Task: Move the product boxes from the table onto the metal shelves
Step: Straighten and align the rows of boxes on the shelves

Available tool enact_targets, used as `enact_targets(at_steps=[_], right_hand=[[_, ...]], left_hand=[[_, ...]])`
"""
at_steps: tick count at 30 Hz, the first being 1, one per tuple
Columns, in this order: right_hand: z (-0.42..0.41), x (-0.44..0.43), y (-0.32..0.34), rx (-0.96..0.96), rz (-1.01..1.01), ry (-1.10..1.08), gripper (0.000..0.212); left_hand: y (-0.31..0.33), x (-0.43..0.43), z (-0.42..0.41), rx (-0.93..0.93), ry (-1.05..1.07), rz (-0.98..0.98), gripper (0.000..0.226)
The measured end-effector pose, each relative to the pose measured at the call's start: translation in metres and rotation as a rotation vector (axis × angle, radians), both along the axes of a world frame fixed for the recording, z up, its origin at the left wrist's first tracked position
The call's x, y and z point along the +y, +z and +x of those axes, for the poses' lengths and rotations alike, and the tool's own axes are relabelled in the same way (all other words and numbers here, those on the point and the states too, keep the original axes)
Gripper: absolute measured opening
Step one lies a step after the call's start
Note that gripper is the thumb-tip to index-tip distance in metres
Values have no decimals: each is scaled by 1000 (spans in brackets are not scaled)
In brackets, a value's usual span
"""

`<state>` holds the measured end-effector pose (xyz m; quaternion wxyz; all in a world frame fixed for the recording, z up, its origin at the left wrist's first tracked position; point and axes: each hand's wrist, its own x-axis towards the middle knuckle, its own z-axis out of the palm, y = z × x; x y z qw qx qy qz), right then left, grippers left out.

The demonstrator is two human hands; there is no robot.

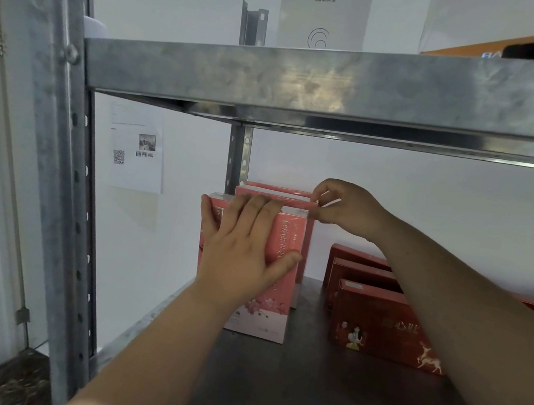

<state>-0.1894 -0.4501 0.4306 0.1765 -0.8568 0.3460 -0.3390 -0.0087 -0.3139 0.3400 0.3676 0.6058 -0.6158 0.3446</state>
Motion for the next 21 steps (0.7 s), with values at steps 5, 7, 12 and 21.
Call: enact_targets(at_steps=[5, 7, 12, 21], right_hand=[[-1, 1, -1, -28, 13, -7, 23], [0, 1, -3, -45, 15, -15, 24], [0, 4, -6, -49, 46, -45, 18], [1, 63, -25, -149, -288, 43, 15]], left_hand=[[0, -1, 0, -6, 2, 2, 75], [0, -1, 0, -7, 7, 9, 75], [0, 1, 0, -13, -7, 12, 74], [-20, 18, 8, 52, -200, -58, 65]])
